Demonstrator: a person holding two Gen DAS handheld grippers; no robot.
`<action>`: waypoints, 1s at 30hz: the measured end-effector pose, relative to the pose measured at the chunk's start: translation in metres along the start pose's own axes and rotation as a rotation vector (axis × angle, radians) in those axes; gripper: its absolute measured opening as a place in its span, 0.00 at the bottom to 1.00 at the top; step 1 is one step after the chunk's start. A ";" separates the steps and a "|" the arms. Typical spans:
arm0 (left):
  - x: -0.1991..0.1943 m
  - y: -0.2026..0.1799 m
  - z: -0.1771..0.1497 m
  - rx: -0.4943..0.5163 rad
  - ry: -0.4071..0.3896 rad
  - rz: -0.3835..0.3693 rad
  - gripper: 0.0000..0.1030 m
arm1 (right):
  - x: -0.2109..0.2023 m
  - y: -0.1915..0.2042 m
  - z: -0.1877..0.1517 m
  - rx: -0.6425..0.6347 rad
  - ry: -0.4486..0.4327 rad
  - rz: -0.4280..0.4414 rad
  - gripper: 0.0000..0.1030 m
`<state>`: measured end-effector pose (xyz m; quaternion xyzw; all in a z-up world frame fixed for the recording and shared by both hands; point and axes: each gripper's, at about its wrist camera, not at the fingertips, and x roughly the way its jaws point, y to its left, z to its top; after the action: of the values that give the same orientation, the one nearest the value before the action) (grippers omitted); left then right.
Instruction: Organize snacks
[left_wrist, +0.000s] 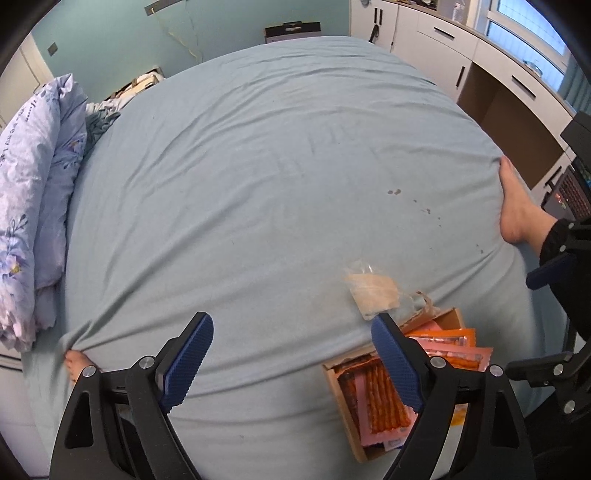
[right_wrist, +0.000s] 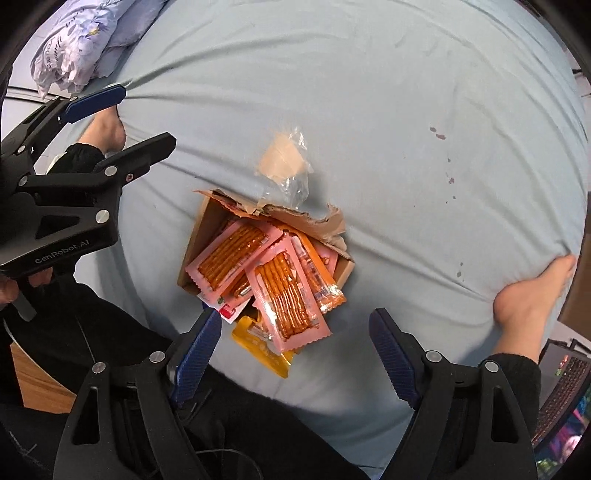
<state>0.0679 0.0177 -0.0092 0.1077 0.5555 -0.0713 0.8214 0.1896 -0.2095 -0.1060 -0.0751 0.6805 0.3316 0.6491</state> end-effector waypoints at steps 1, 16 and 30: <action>0.000 0.000 0.000 0.000 -0.001 0.002 0.87 | -0.002 0.001 0.000 -0.004 -0.003 -0.006 0.79; 0.000 0.002 0.000 -0.014 -0.010 0.023 0.95 | -0.001 0.002 -0.007 -0.006 -0.043 -0.048 0.79; -0.014 -0.006 0.005 0.028 -0.071 0.069 0.97 | 0.009 0.000 -0.010 0.010 -0.054 -0.079 0.79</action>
<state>0.0658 0.0107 0.0049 0.1358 0.5210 -0.0543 0.8409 0.1796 -0.2124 -0.1147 -0.0896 0.6608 0.3043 0.6803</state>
